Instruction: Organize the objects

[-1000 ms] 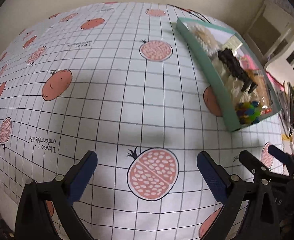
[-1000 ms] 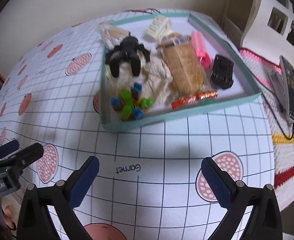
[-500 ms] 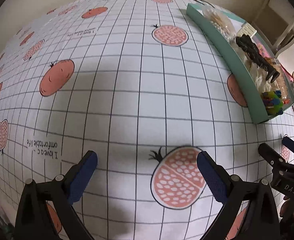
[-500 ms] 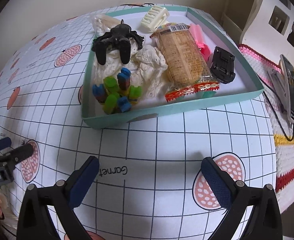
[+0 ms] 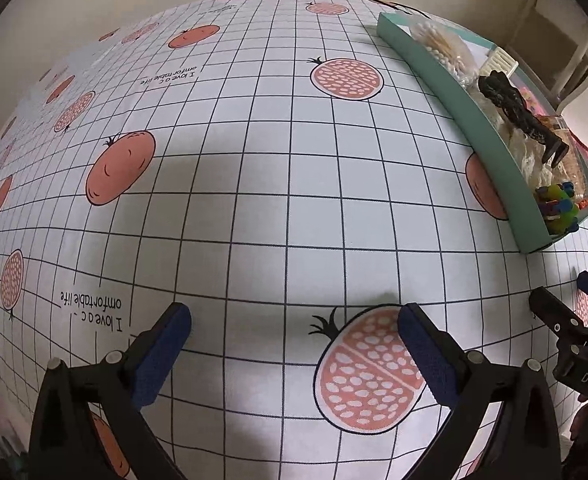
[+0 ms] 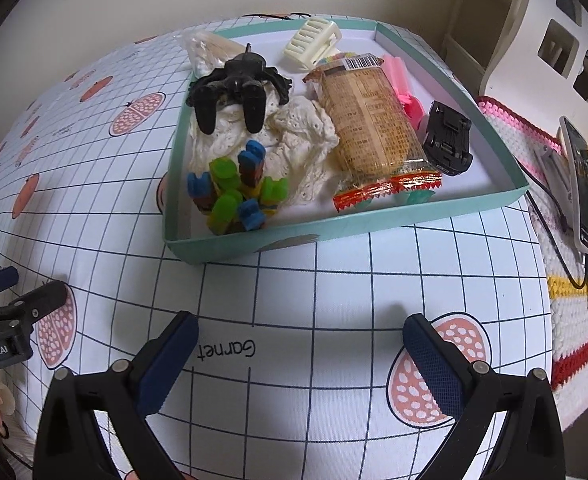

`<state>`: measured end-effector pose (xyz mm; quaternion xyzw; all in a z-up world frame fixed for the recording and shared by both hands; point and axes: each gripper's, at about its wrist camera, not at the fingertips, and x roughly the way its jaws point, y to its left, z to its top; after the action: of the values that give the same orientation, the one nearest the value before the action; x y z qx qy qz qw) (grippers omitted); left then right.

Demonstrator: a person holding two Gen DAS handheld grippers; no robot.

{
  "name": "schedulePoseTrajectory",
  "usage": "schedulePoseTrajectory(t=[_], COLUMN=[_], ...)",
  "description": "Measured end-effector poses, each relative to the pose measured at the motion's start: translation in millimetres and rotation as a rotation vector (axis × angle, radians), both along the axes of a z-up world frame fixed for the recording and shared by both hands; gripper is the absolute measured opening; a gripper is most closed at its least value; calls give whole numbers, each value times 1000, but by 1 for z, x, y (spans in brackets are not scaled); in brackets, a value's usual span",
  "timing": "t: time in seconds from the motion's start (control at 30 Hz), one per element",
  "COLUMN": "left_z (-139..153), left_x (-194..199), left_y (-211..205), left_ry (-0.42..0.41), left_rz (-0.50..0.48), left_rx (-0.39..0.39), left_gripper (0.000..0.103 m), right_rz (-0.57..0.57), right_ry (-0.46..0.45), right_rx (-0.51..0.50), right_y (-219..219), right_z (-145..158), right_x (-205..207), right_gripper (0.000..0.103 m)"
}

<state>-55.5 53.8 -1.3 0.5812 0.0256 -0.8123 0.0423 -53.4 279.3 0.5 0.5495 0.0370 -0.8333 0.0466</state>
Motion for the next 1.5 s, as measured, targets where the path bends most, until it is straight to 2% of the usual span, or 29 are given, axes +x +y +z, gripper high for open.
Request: schedulePoseTrajectory(t=[1.5], left_z=[4], left_x=[1], left_y=[-7], left_ry=[-56], left_rz=[-2], left_rx=[8], left_gripper=[103], right_rz=[4], right_ry=[2], right_rx=[0], right_y=[2], right_z=[-2], right_x=[-5], right_gripper=[103])
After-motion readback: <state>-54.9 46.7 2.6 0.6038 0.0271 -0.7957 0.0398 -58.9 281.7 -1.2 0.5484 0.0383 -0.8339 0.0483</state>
